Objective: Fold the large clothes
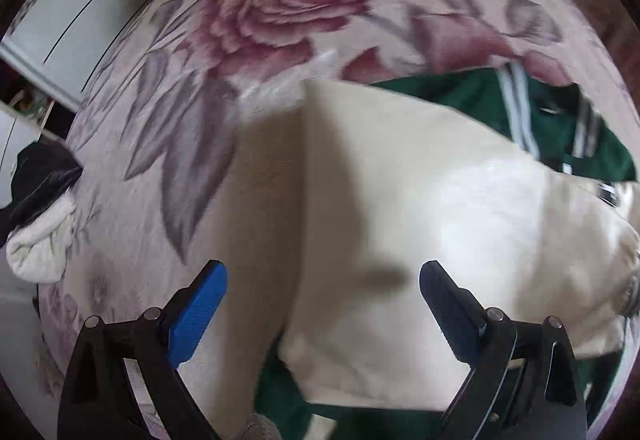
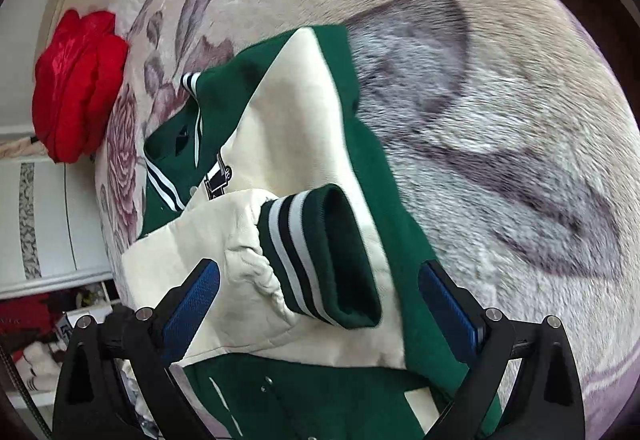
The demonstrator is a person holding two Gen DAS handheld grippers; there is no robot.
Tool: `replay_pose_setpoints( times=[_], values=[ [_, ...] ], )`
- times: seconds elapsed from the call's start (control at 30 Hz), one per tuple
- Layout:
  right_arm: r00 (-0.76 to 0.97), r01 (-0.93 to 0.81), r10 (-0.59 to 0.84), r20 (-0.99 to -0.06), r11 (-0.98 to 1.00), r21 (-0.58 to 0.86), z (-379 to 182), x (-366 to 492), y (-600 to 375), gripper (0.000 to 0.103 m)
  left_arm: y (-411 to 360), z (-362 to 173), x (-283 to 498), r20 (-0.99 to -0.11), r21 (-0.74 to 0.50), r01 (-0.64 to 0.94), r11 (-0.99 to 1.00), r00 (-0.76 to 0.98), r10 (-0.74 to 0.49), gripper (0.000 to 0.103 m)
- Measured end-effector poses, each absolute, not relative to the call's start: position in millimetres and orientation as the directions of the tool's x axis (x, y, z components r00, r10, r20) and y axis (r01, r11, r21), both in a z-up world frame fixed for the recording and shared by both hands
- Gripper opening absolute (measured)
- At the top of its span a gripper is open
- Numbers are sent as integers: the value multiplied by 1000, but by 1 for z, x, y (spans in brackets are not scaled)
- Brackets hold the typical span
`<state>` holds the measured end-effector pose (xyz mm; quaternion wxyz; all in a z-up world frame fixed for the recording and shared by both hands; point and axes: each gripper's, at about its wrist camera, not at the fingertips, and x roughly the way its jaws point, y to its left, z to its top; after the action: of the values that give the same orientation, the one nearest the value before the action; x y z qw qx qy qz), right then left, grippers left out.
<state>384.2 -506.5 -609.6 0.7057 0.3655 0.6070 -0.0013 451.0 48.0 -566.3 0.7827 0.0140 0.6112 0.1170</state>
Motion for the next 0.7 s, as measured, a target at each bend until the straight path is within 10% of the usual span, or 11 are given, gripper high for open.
replay_pose_setpoints(
  times=[0.07,0.1,0.5,0.7],
  values=[
    [219,371,423,-879,797,476,-615,400,-484,54,73,-587,456,-962,124,-220,968,213,171,101],
    [192,353,377,-906,835,422,-617,403,-475,2,79,-593,458,-964,112,-239,965,209,164,101],
    [163,466,190,-968,850,245,-616,399,-504,3,54,-631,499,-984,1,-118,993,174,22,103],
    [210,527,228,-951,793,307,-583,370,-520,37,58,-570,476,-962,37,-118,992,264,67,103]
  ],
)
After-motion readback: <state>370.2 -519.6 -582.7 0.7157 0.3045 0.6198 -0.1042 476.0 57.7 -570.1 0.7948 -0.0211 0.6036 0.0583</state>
